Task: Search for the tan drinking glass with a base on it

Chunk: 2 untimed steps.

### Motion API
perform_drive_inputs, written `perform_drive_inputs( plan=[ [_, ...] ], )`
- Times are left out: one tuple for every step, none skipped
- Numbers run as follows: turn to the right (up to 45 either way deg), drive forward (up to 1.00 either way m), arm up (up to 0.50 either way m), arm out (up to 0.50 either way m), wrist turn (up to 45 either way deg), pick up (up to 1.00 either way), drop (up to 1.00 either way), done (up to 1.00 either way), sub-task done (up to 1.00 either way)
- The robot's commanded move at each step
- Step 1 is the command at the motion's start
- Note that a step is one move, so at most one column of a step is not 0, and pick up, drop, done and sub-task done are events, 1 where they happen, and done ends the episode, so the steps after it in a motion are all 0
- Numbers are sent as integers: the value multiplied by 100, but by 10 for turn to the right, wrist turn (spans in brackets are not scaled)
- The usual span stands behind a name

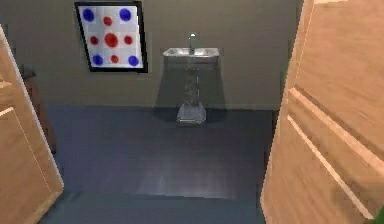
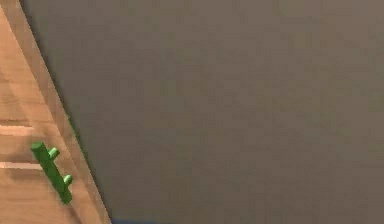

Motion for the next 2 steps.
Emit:
perform_drive_inputs(
  plan=[
    [0, 65, 0, 0, 0, 0, 0, 0, 0],
    [60, 0, 0, 0, 0, 0, 0, 0, 0]
  ],
)
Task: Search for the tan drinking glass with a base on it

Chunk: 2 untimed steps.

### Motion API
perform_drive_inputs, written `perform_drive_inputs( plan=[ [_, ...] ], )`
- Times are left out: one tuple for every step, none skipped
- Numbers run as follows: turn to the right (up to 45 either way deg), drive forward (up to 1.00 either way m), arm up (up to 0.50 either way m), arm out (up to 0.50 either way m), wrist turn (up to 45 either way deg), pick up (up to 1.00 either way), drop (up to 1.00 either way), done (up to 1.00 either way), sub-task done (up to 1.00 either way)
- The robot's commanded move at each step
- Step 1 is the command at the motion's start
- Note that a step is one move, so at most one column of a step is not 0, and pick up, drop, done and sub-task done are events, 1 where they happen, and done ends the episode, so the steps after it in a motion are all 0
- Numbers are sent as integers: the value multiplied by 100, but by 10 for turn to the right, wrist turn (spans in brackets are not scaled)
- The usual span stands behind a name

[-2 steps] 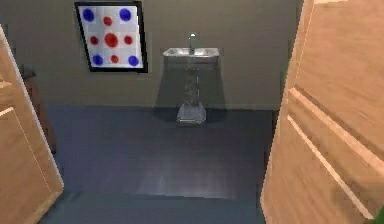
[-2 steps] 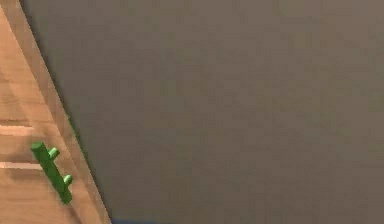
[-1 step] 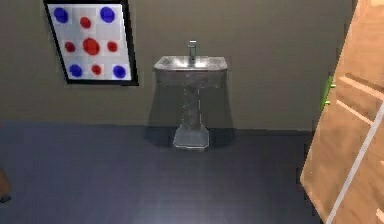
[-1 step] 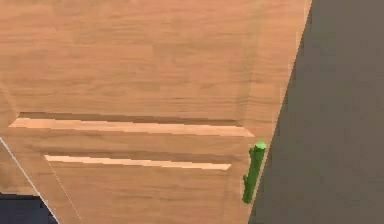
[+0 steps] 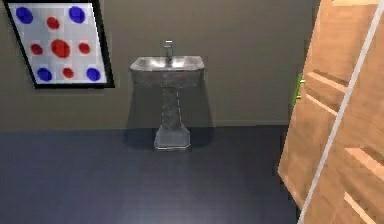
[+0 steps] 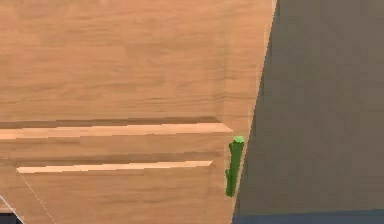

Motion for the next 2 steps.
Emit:
perform_drive_inputs(
  plan=[
    [0, 100, 0, 0, 0, 0, 0, 0, 0],
    [390, 0, 0, 0, 0, 0, 0, 0, 0]
  ],
)
